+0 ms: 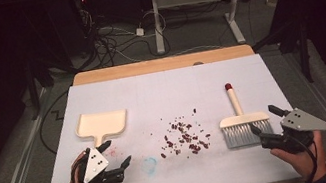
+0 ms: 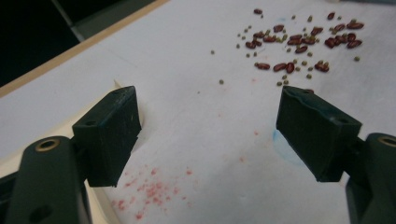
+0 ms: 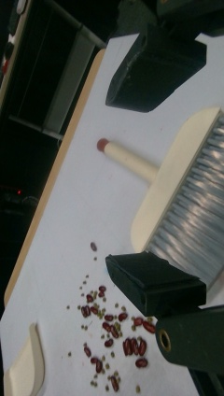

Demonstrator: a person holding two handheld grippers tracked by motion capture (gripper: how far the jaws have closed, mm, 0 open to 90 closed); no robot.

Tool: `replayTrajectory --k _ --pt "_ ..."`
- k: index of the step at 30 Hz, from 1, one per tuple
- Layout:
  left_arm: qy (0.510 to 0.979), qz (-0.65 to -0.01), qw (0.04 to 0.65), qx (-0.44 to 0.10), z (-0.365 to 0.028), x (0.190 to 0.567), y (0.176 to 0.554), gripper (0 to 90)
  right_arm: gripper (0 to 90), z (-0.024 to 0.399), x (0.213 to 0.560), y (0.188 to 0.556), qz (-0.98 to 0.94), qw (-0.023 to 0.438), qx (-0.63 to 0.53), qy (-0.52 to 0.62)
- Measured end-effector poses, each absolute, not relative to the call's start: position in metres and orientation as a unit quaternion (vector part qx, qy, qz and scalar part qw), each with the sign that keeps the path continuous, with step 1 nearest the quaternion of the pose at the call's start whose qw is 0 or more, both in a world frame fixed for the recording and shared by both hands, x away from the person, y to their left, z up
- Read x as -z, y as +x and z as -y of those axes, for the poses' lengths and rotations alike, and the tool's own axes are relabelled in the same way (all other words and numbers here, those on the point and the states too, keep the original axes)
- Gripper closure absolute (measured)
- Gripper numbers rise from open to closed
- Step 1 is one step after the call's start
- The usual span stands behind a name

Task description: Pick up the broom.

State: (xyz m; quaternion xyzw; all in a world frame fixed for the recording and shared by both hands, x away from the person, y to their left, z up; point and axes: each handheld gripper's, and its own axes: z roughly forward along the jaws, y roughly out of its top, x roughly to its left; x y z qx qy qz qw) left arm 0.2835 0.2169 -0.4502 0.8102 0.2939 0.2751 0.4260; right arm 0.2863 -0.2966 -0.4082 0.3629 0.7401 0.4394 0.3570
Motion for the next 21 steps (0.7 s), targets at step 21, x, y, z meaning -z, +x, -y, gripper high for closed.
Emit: replayTrajectory --k 21 --pt "0.829 -0.293 0.405 -0.250 -0.213 0.455 0.285 21.9 23.8 0.283 0.407 0.301 -0.750 0.354 -0.419 0.370"
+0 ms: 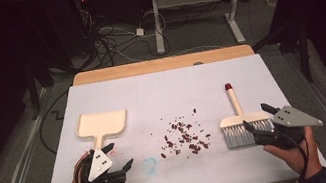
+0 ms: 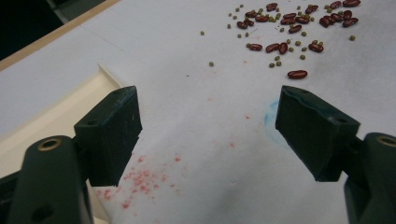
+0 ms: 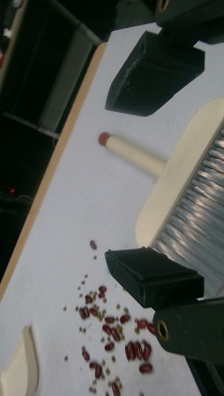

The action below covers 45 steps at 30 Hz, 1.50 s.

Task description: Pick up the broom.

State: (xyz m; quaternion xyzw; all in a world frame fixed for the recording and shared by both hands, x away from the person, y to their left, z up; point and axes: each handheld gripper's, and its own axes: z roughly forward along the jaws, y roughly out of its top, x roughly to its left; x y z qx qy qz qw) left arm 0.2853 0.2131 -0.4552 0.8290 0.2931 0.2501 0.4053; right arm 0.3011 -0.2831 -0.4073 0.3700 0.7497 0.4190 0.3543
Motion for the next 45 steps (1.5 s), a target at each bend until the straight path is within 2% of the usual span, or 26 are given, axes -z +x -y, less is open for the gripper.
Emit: replayTrajectory --k 8,9,10,11,14,18,20,23,25,28,32,39,43,45 --pt "0.831 -0.293 0.404 -0.244 -0.211 0.455 0.289 21.9 24.2 0.280 0.401 0.356 -0.762 0.306 -0.361 0.442" --pt "0.834 -0.294 0.402 -0.238 -0.210 0.456 0.289 21.9 24.8 0.279 0.404 0.376 -0.764 0.287 -0.347 0.463" --pt "0.835 -0.294 0.401 -0.237 -0.209 0.456 0.289 21.9 24.8 0.279 0.404 0.376 -0.764 0.287 -0.347 0.463" --pt "0.836 -0.294 0.400 -0.235 -0.208 0.457 0.290 22.0 26.7 0.278 0.409 0.393 -0.768 0.265 -0.330 0.480" --pt "0.838 -0.297 0.396 -0.230 -0.209 0.458 0.290 21.9 27.9 0.276 0.420 0.413 -0.775 0.224 -0.315 0.499" --pt "0.838 -0.298 0.396 -0.228 -0.210 0.459 0.290 22.0 28.5 0.276 0.432 0.437 -0.770 0.189 -0.289 0.537" --pt "0.839 -0.298 0.396 -0.225 -0.210 0.459 0.289 21.9 33.1 0.275 0.438 0.446 -0.765 0.179 -0.275 0.554" --pt "0.838 -0.300 0.400 -0.218 -0.210 0.459 0.289 21.9 37.7 0.271 0.446 0.455 -0.760 0.186 -0.250 0.570" --pt "0.838 -0.301 0.400 -0.218 -0.210 0.459 0.289 21.9 39.3 0.269 0.453 0.460 -0.763 0.170 -0.243 0.574" --pt "0.839 -0.302 0.398 -0.216 -0.210 0.459 0.289 22.0 46.7 0.263 0.455 0.463 -0.767 0.190 -0.222 0.571" --pt "0.842 -0.300 0.394 -0.215 -0.209 0.460 0.289 22.0 63.8 0.258 0.456 0.462 -0.767 0.199 -0.234 0.563" --pt "0.842 -0.299 0.395 -0.212 -0.209 0.460 0.289 22.0 65.0 0.256 0.459 0.459 -0.762 0.211 -0.244 0.562" --pt "0.844 -0.294 0.395 -0.212 -0.206 0.460 0.289 22.0 69.9 0.252 0.459 0.457 -0.766 0.214 -0.250 0.552" --pt "0.845 -0.293 0.395 -0.210 -0.205 0.460 0.289 22.1 69.9 0.250 0.458 0.453 -0.768 0.232 -0.254 0.540"
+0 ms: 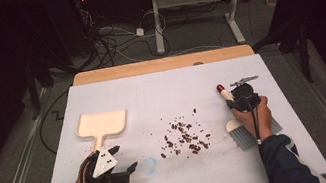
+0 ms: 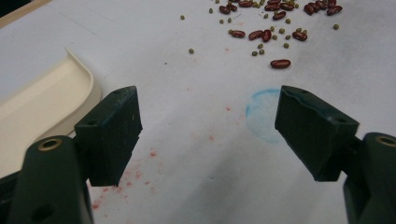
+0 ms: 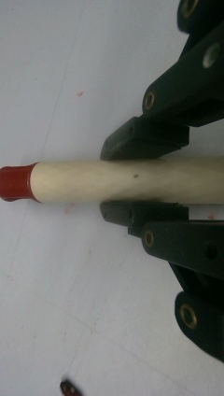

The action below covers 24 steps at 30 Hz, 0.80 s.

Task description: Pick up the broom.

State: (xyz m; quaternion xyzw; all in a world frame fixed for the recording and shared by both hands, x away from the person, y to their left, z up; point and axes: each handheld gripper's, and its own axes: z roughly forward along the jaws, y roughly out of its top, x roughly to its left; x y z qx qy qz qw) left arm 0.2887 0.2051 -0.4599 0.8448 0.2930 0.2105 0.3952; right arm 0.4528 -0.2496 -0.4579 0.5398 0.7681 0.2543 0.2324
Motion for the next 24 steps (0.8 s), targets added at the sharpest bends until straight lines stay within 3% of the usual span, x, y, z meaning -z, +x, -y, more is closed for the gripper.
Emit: replayTrajectory --k 13,24 --pt "0.845 -0.286 0.399 -0.213 -0.203 0.458 0.289 22.1 70.0 0.265 0.421 0.422 -0.738 0.270 -0.353 0.507" --pt "0.832 -0.271 0.444 -0.191 -0.185 0.439 0.297 22.1 70.1 0.278 0.389 0.383 -0.723 0.292 -0.420 0.464"
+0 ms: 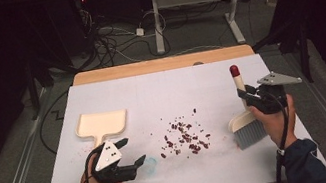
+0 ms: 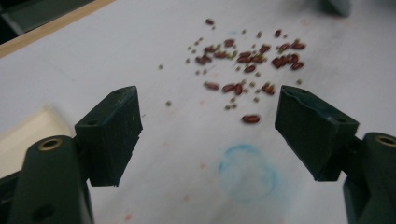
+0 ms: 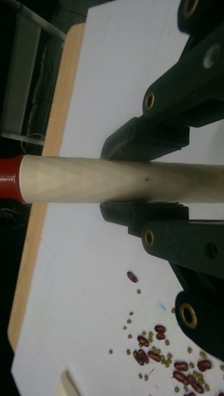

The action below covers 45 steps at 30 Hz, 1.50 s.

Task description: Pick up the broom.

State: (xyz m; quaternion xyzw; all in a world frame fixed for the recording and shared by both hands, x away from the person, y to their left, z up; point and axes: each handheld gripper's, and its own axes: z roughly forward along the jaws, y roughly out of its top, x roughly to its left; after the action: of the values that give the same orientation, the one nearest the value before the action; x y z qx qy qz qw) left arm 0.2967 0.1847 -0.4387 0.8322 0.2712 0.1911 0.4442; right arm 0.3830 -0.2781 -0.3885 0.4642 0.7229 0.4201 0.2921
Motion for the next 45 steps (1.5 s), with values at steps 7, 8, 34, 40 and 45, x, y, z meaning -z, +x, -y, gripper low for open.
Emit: replayTrajectory --k 7,8,34,40,45 --pt "0.843 -0.224 0.460 -0.163 -0.129 0.426 0.300 22.1 70.1 0.274 0.372 0.366 -0.713 0.312 -0.445 0.444" --pt "0.846 -0.215 0.462 -0.157 -0.119 0.424 0.301 22.1 70.1 0.272 0.370 0.364 -0.713 0.314 -0.447 0.440" --pt "0.818 -0.165 0.540 -0.106 0.028 0.408 0.340 49.2 69.9 0.224 0.331 0.305 -0.706 0.346 -0.520 0.333" --pt "0.829 -0.155 0.529 -0.098 0.010 0.403 0.342 63.9 69.8 0.212 0.330 0.297 -0.708 0.342 -0.528 0.321" --pt "0.847 -0.142 0.502 -0.100 -0.010 0.395 0.343 65.8 67.6 0.210 0.329 0.296 -0.722 0.316 -0.540 0.295"
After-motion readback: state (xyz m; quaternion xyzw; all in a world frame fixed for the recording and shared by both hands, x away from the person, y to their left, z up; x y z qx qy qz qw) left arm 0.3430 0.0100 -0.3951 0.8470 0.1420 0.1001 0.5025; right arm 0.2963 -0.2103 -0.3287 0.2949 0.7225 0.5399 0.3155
